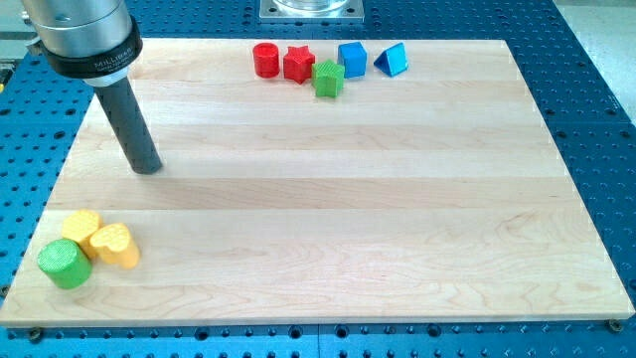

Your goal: Slide the green star slightly to the right

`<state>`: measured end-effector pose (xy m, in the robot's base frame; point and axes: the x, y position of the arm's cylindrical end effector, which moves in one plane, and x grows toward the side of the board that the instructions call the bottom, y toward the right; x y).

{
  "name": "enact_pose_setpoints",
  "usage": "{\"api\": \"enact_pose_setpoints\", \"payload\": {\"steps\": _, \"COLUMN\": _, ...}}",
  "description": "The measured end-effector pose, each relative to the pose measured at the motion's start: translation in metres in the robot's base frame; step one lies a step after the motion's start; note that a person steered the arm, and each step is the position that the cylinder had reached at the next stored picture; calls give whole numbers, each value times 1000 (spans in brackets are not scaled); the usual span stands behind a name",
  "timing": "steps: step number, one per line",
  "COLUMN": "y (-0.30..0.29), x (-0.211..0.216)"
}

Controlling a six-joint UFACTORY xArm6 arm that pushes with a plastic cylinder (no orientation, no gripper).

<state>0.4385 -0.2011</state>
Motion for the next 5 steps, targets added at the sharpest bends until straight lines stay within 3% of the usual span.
{"api": "enact_pose_setpoints", "payload": {"steps": 5, "y": 1, "x": 0}}
